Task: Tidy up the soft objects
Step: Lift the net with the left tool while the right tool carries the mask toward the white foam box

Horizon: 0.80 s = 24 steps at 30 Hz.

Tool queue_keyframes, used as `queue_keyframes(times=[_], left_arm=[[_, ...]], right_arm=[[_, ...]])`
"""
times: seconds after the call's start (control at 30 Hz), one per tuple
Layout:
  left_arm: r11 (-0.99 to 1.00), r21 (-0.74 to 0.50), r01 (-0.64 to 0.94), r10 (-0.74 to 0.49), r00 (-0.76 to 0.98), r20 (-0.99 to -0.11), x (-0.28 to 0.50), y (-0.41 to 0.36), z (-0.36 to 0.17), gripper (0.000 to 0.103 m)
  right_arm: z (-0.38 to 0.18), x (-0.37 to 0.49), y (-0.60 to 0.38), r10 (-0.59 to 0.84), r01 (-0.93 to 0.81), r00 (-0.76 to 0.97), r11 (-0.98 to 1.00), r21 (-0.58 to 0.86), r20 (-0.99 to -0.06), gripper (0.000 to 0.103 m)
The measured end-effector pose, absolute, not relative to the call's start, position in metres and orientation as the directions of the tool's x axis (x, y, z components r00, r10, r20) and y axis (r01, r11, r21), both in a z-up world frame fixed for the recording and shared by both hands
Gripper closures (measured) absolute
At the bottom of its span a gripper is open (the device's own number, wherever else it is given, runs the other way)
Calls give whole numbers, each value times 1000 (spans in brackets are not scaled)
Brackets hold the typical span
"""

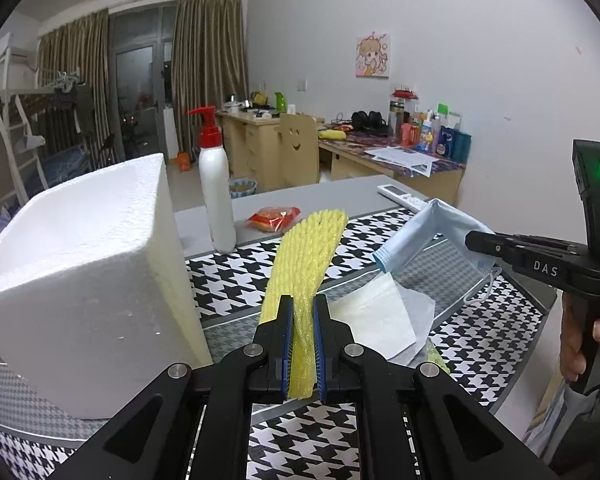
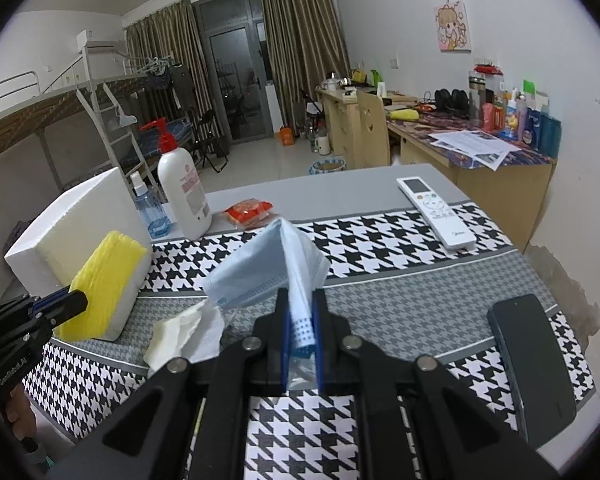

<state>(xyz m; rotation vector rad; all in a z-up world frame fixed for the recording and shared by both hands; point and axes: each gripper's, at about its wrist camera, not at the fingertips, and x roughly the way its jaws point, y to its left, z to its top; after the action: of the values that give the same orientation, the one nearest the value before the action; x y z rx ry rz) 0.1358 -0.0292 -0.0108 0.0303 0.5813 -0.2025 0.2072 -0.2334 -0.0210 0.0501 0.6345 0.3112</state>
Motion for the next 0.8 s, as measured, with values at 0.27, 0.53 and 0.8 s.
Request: queue_keyframes(times=[0.27,0.53,0.8], left_arm=[[982,-29,189,-176,835,-521,126,-23,-1,93],[981,-25,193,-180,856,-484,116,-19,13,93],[982,-29,185,-178,874,-453,112,-14,24,93]], right_arm=[[-2,194,-230,308,-286,794,950,124,-525,90],[7,186,-232,316,-290,812,948,131,-491,94],[29,179,-235,311,-284,847,950,128,-432,94]])
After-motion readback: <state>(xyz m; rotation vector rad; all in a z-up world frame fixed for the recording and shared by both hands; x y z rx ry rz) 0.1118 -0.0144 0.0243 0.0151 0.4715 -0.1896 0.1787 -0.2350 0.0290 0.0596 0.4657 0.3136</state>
